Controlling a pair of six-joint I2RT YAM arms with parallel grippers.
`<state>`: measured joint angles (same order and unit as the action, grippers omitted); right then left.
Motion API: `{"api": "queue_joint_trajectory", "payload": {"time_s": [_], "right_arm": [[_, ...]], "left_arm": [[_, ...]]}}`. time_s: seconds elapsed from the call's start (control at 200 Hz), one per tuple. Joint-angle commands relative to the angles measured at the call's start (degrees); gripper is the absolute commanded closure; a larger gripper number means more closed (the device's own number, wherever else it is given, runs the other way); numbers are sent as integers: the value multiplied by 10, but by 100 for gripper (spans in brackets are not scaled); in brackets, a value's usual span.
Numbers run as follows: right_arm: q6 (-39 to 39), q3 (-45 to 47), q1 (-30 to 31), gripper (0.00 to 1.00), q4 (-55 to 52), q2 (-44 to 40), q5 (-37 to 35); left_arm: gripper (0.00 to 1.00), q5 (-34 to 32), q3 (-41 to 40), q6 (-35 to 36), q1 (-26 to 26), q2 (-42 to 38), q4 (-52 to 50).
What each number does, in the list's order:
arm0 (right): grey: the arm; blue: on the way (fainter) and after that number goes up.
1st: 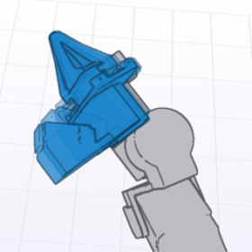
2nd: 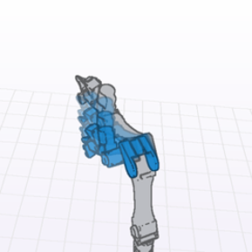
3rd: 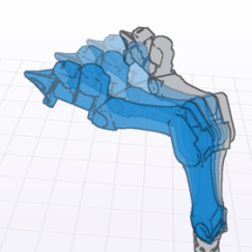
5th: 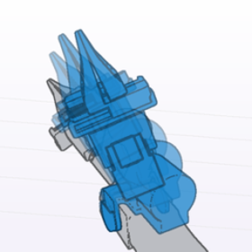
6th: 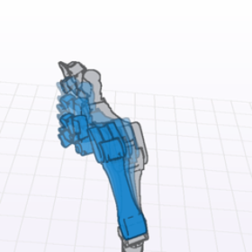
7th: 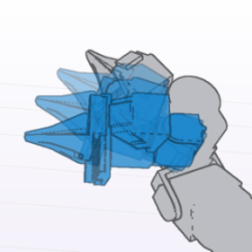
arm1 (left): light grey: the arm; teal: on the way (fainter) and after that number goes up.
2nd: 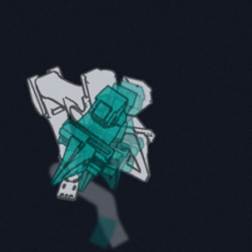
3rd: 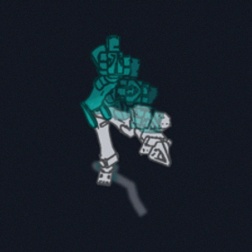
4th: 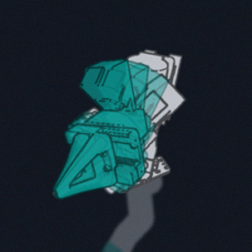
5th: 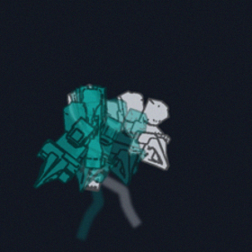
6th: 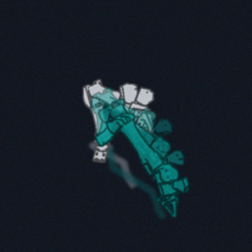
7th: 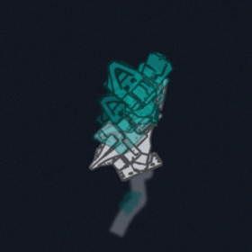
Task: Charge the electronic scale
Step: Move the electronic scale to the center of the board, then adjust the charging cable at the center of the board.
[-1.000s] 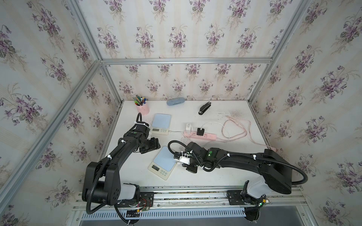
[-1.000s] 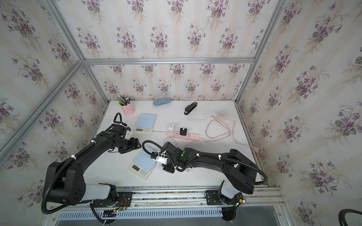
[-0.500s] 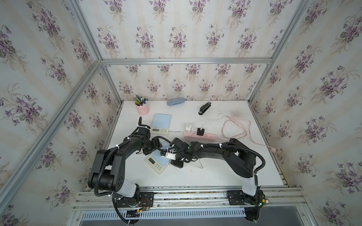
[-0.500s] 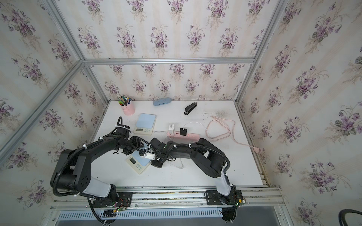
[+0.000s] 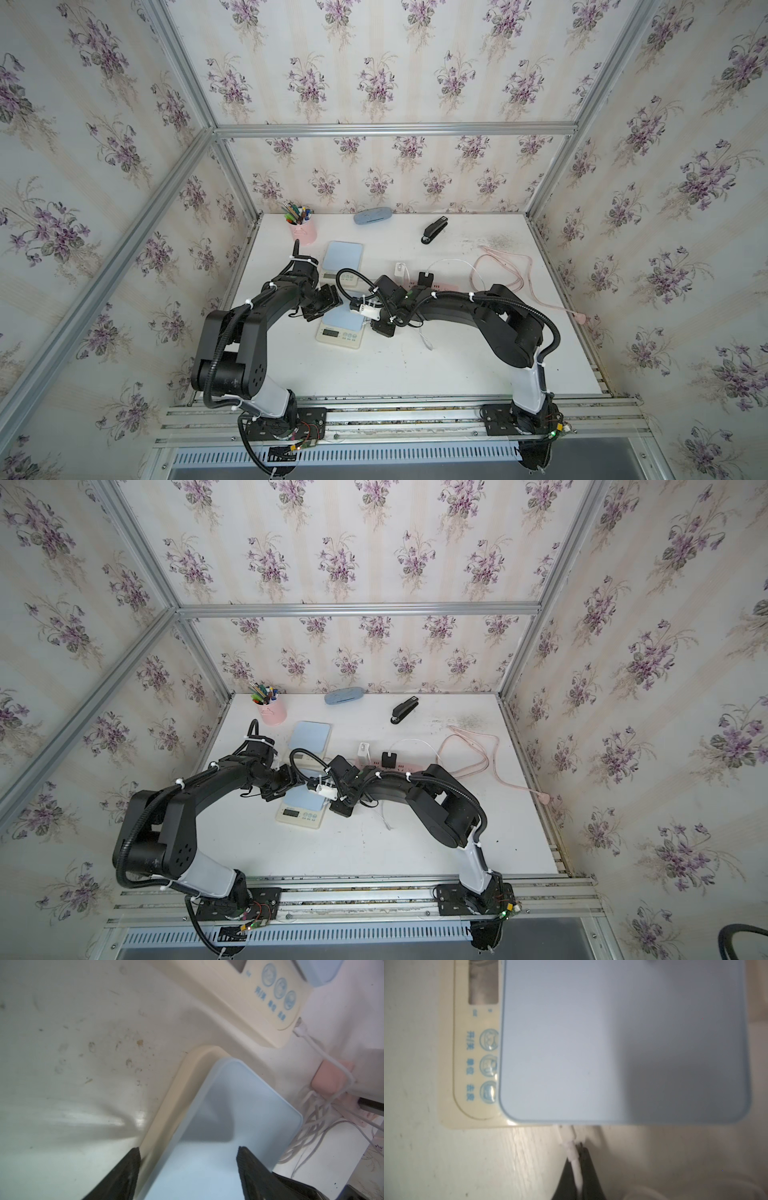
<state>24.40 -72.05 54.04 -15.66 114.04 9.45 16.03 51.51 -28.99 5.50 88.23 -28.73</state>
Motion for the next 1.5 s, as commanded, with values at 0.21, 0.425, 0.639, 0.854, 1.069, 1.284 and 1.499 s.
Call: {"api": "queue_joint_trajectory", "payload": {"time_s": [0.21,0.425,0.639,0.854,1.069,1.284,1.499], "right_arm": [[-27,114,0,100,-27,-128,-10],[-89,152,-1,100,89,-245,-17],[-135,172,-8,100,183,-298,5],[-157,203,-12,100,250,-332,20],[-162,209,-12,100,263,-342,44],[-162,209,-12,100,267,-345,58],[-155,199,-12,100,259,-340,58]], "left_arm": [[24,-42,63,75,-4,-115,-94],[25,99,87,83,26,-194,-110],[35,207,99,18,81,-229,-87],[56,255,68,-77,129,-235,-2],[62,278,42,-117,133,-232,55],[68,281,35,-127,132,-224,73],[82,289,30,-134,132,-223,79]]}}
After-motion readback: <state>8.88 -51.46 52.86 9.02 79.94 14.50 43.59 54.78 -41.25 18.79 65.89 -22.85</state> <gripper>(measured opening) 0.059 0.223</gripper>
